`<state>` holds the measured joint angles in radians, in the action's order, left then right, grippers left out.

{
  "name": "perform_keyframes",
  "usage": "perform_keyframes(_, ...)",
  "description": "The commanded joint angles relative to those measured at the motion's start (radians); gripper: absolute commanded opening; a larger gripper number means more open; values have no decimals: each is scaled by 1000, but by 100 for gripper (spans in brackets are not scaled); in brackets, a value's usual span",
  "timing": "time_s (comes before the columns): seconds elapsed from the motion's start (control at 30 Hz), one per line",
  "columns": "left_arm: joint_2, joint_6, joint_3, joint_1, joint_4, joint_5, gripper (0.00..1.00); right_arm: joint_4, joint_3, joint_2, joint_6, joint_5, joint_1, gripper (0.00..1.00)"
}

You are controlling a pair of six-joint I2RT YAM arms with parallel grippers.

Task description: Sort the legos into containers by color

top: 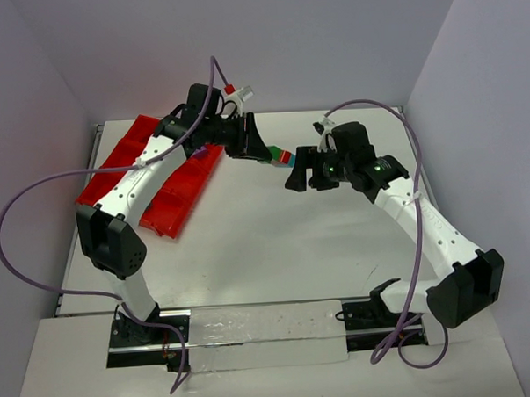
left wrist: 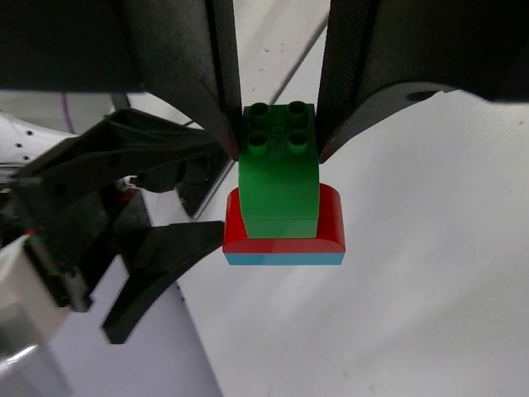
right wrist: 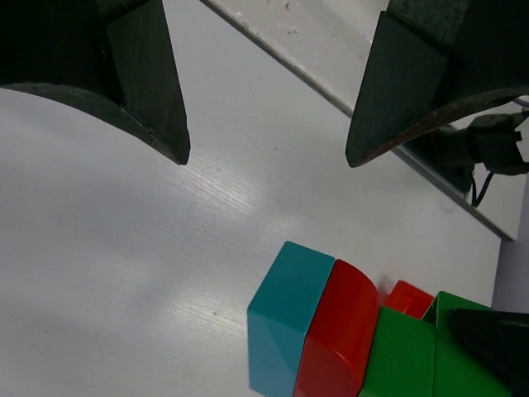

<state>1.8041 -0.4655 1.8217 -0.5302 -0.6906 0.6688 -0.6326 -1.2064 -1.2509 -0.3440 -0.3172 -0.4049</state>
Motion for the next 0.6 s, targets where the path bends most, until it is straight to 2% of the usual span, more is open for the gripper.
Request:
perform_keyframes(0.0,-2,-109,-16,22,160,147,0,55,-76,-38,34,-104,5,84)
perform_keyframes(0.3,-34,-137,-79,64,189,156,0,62,-114,-72,-36,-60,6,85)
perform_keyframes(0.47,-122,-205,-235,123,321,236,0,122,-120,-55,-50,-211,24,86)
perform_keyframes(0.57,-159,-261,-303,168,404,285,0,124,-136,-41,-34,-243,34,86)
